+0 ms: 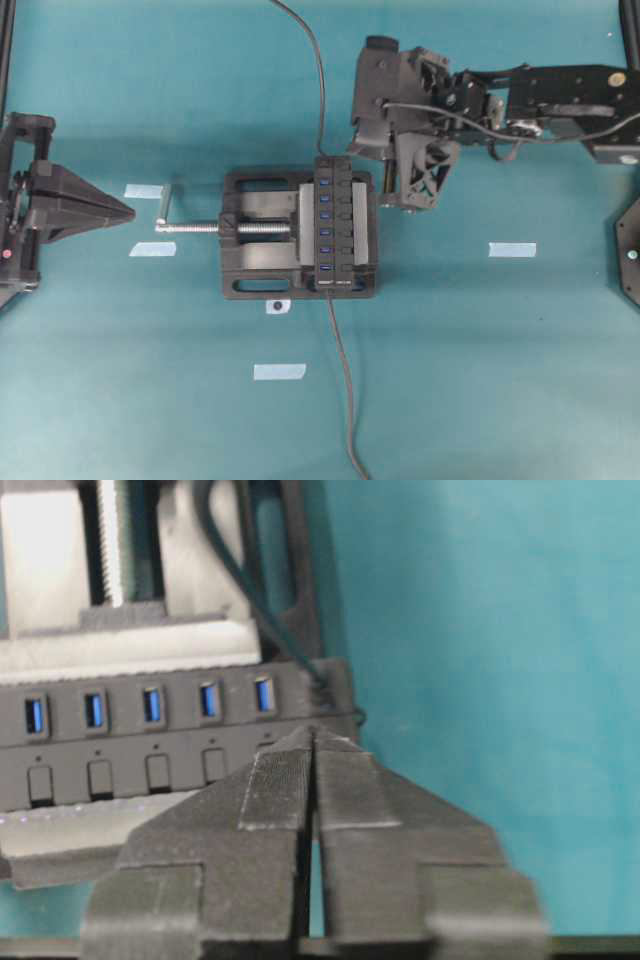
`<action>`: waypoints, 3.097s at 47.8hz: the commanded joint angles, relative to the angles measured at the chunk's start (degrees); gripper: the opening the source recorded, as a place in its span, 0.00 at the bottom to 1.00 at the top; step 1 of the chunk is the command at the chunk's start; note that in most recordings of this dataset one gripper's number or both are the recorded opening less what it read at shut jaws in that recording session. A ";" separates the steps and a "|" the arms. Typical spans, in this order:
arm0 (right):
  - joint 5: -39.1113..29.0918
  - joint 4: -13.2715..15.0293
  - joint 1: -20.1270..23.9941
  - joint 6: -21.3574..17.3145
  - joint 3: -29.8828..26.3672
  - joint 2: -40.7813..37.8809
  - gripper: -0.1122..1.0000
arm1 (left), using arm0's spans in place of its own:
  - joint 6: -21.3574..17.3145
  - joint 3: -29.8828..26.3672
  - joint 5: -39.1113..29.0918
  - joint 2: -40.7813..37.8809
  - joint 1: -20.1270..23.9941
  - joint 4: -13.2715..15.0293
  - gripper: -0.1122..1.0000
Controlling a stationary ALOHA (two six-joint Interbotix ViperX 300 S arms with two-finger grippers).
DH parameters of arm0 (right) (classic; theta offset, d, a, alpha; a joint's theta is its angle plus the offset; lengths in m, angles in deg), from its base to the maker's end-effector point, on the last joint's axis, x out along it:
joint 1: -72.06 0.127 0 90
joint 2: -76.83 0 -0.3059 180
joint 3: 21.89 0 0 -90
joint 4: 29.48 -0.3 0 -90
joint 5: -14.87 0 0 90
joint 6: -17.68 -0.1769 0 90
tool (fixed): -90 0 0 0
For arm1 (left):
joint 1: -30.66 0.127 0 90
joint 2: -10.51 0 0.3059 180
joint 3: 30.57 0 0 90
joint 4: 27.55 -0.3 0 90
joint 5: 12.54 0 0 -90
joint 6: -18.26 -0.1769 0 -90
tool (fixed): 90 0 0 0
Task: Insert the USB into the front port of the fixed hub.
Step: 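Move the right gripper over the hub's end and close on the USB cable plug, then pull the USB plug out of the hub with the right gripper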
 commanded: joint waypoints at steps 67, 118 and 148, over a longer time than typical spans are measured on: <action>14.41 -0.44 -0.09 -0.09 0.70 -7.29 0.79 | 2.55 -0.70 -2.64 3.08 0.09 -0.09 0.10; 14.33 -0.44 -0.62 -0.09 0.44 -8.17 0.42 | 2.55 -0.53 -2.90 3.96 0.09 -0.09 0.10; 13.71 -0.97 -0.53 -0.18 0.18 -7.82 0.13 | 2.64 -0.26 -2.90 5.19 0.09 -0.18 0.10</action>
